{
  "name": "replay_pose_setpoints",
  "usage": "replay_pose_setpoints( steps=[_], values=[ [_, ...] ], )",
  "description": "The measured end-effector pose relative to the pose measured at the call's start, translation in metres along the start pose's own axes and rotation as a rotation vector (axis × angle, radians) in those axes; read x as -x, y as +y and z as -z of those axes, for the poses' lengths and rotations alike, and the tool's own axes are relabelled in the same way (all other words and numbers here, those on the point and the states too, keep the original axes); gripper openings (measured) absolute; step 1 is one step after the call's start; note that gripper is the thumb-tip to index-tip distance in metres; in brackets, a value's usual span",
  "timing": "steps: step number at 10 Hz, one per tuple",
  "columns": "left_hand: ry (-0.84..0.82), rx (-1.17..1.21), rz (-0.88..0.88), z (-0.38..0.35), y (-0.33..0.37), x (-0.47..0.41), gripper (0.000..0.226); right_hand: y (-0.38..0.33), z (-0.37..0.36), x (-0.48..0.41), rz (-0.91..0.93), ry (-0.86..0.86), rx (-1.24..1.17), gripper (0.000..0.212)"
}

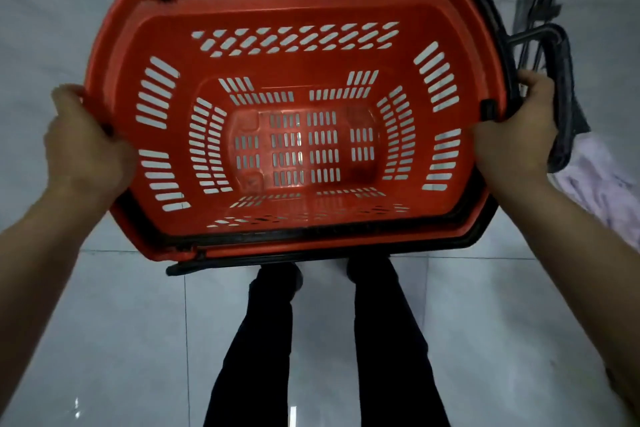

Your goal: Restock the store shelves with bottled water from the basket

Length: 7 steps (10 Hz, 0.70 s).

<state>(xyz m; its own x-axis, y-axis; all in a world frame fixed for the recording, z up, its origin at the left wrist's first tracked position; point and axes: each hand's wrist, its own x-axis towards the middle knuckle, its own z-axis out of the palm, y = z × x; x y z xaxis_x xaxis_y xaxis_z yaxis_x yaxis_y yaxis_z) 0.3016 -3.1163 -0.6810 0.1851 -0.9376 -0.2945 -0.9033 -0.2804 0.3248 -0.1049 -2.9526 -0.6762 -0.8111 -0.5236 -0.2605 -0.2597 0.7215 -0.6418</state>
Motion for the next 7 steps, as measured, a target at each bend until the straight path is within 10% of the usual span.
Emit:
replay_pose_setpoints(
  steps=[5,7],
  values=[
    [-0.163,0.033,0.063,-0.123,-0.033,-0.049,0.06,0.1,-0.145,-0.044,0.025,-0.05,0.003,0.062],
    [-0.116,-0.158,0.061,-0.111,-0.017,-0.034,0.054,0.062,-0.125,-0.027,-0.023,-0.036,0.385,0.053]
  ],
)
